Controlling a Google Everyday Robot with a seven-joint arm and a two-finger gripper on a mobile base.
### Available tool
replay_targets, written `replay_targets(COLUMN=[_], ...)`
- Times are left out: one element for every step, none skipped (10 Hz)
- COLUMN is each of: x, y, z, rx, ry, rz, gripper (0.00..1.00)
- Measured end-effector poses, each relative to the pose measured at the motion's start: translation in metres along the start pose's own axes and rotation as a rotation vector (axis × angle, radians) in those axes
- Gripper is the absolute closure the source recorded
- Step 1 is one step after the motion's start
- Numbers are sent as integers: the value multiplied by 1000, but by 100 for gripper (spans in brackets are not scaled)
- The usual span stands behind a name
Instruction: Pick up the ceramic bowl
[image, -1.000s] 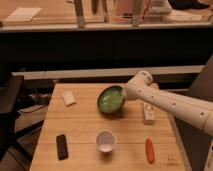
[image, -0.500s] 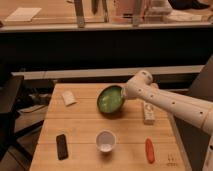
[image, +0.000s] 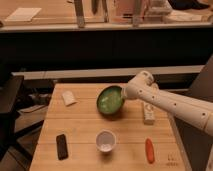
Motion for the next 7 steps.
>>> replay_targets(x=[-2,-7,-9,-9,-8,-5,-5], y=[0,0,1,0,-2,-3,-1], z=[-3,-6,-8,-8,-8,-8,-9], rx=[7,9,13,18,22,24,27], ry=[1,2,4,6,8,8,11], rz=[2,0,-4,-12,-26,-31,-30], gripper=[100,100,100,100,100,100,100])
